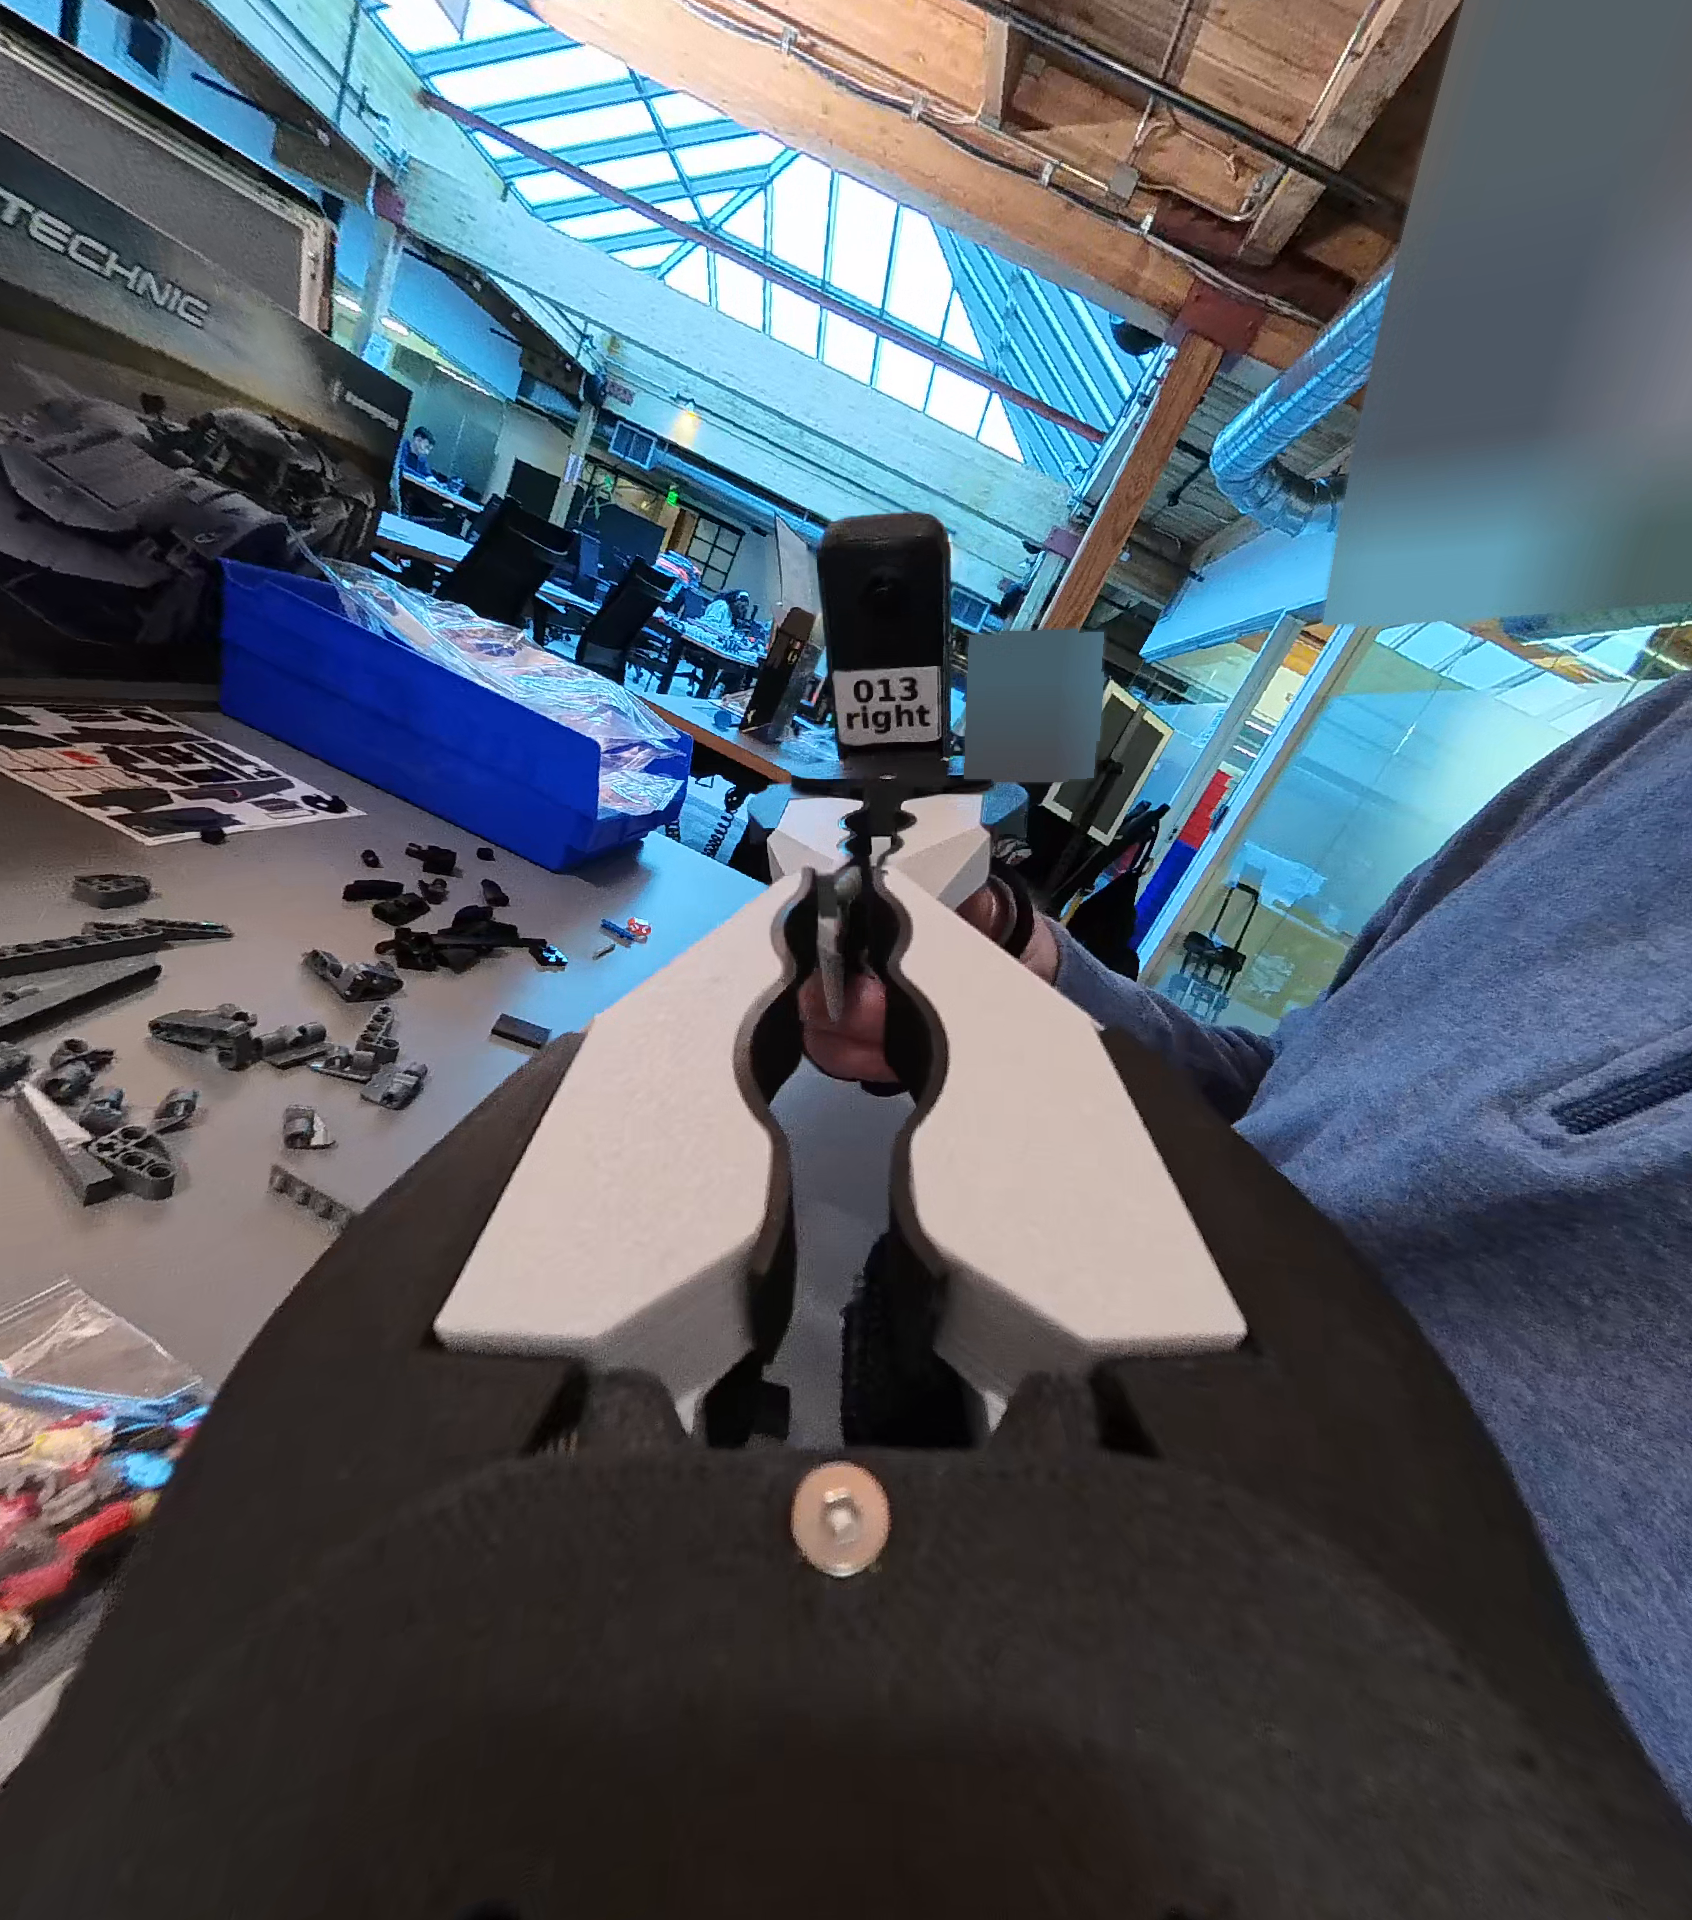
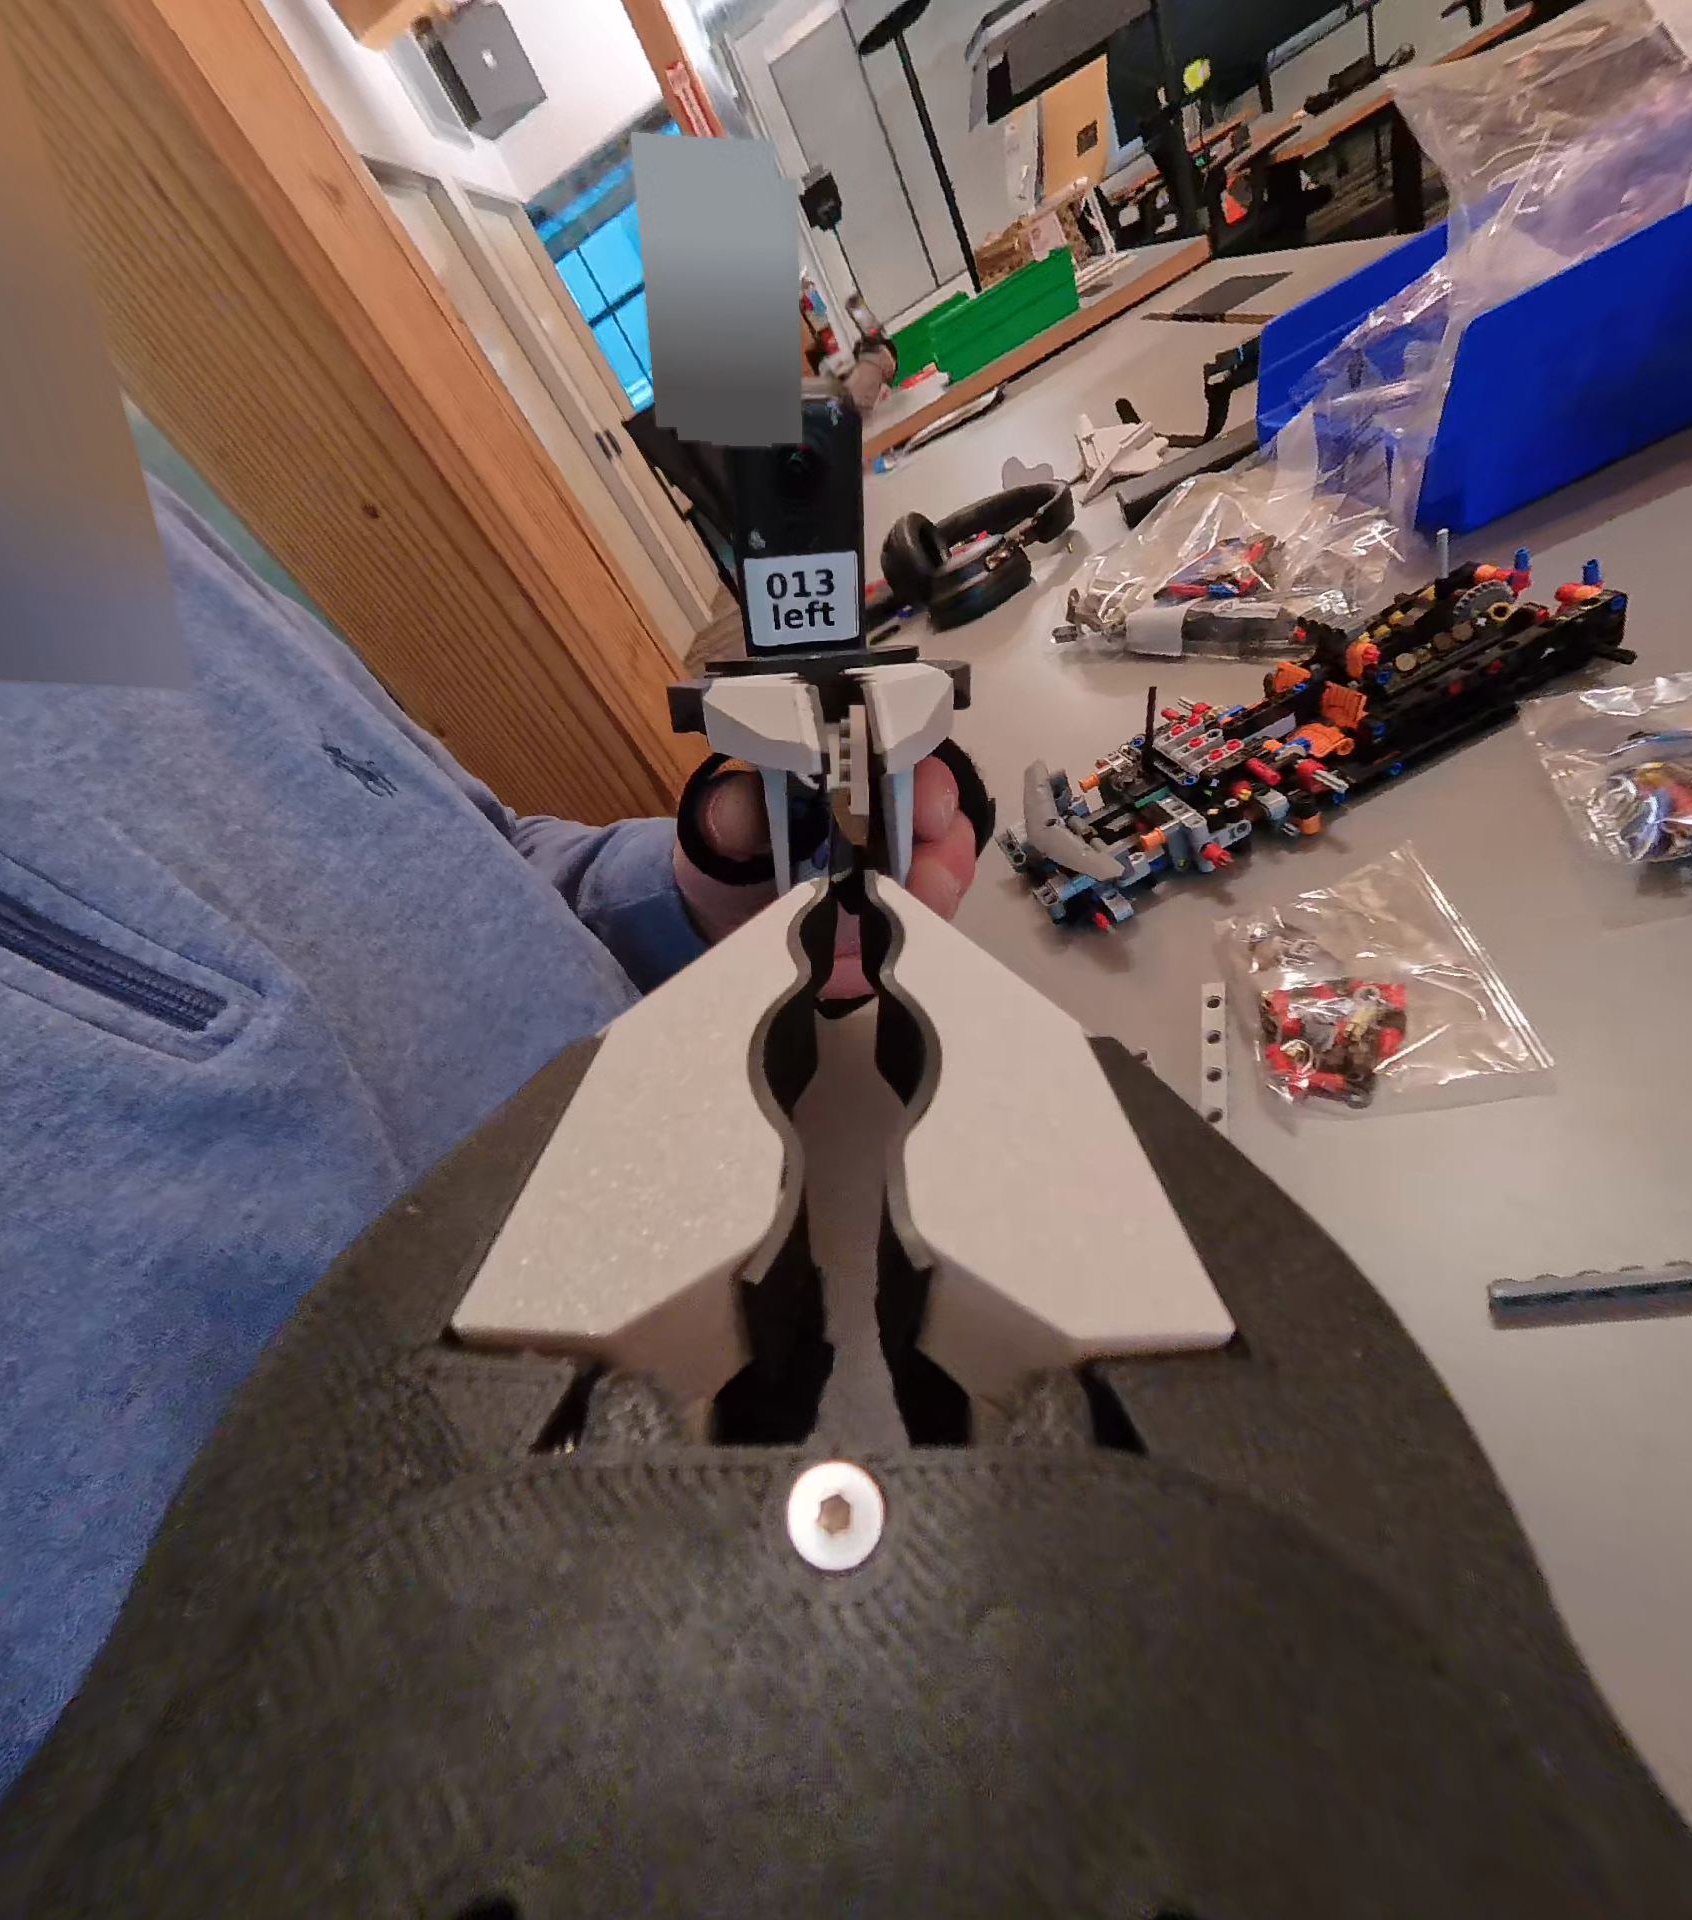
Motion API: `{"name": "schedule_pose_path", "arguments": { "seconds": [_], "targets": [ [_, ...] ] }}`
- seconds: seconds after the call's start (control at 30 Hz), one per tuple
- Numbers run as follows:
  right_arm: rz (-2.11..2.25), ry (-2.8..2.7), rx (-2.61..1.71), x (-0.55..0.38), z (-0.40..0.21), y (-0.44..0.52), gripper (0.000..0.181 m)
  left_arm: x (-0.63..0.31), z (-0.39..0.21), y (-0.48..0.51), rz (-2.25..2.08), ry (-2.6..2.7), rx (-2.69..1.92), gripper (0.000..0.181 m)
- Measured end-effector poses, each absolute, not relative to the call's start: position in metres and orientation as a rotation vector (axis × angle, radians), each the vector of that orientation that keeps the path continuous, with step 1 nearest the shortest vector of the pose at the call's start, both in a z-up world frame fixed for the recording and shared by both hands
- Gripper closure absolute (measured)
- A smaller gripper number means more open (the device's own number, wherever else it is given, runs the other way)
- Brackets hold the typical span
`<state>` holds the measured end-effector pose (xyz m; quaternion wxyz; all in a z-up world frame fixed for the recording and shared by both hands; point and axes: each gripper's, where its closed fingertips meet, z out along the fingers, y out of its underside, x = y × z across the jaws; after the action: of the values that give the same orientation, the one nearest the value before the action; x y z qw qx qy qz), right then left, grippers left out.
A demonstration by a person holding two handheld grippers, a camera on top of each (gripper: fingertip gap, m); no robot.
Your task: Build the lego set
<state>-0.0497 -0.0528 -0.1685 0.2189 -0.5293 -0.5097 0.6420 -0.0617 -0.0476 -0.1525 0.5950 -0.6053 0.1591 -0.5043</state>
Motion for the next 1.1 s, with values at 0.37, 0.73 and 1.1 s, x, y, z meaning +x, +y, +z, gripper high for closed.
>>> {"name": "schedule_pose_path", "arguments": {
  "seconds": [0.37,0.73,1.1],
  "targets": [
    [1.437,-1.62,-1.486,-0.05,-0.176,-0.053,0.179,-0.069,-0.152,-0.054,-0.945,0.537,-1.481,0.166],
    [1.451,-1.717,-1.535,-0.048,-0.184,-0.068,0.179,-0.056,-0.179,-0.064,-0.628,0.783,-1.6,0.173],
    [1.597,-1.584,-1.598,-0.028,-0.186,-0.069,0.18,-0.047,-0.175,-0.061,-0.61,0.739,-1.562,0.173]
  ]
}}
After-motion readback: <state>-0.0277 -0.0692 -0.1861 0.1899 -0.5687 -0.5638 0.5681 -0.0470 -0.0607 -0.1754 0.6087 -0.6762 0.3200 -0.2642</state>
